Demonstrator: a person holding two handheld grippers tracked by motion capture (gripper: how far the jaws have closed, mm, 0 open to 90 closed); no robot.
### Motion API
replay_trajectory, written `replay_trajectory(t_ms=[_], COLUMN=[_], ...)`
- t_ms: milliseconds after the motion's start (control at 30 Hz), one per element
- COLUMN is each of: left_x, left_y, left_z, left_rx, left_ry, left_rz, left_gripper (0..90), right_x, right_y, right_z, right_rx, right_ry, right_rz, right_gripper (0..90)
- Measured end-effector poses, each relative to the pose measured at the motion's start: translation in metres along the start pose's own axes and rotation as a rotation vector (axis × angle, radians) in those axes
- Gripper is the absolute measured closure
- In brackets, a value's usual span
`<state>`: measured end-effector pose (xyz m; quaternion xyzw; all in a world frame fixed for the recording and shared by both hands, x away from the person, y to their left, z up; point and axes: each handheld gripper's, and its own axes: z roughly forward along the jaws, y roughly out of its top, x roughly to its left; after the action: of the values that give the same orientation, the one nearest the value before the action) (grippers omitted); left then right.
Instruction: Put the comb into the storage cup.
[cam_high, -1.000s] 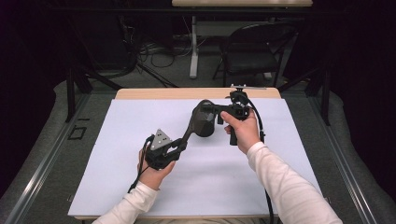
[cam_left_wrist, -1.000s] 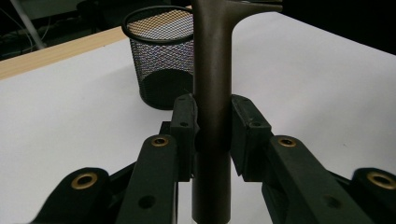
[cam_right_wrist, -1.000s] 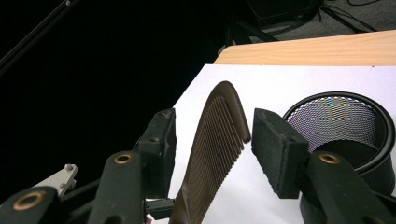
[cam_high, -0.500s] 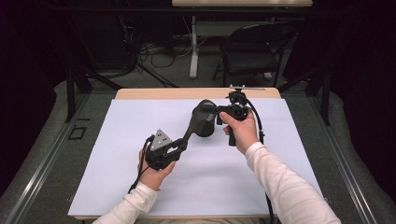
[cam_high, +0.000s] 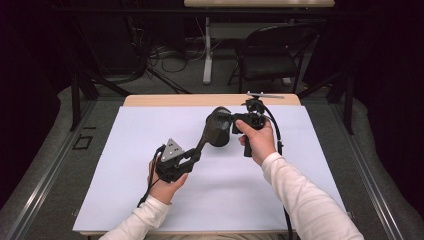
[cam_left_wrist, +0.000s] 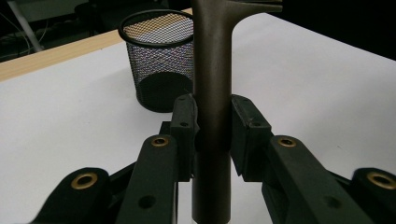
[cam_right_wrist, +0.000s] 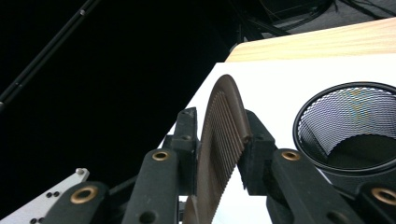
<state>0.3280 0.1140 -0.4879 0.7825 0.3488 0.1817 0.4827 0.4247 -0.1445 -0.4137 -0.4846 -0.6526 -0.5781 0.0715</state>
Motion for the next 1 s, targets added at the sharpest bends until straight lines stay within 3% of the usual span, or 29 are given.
replay_trajectory(t_ms=[300,1000], left_x=[0.0001,0.0007], left_y=[0.0001,-0.0004], left_z=[-0.0002,0.0004], left_rx=[-0.002,0.0], left_ry=[-0.001,-0.008], left_rz=[-0.002,-0.009], left_gripper=[72.6,72.6], right_x=[-0.001,-0.0034], right_y=[-0.0015,-0.0036], right_z=[0.0014,0.0034], right_rx=[0.005,0.005], right_ry=[0.018,0.025], right_rz=[0.014,-0.003], right_gripper=[76.2,84.3])
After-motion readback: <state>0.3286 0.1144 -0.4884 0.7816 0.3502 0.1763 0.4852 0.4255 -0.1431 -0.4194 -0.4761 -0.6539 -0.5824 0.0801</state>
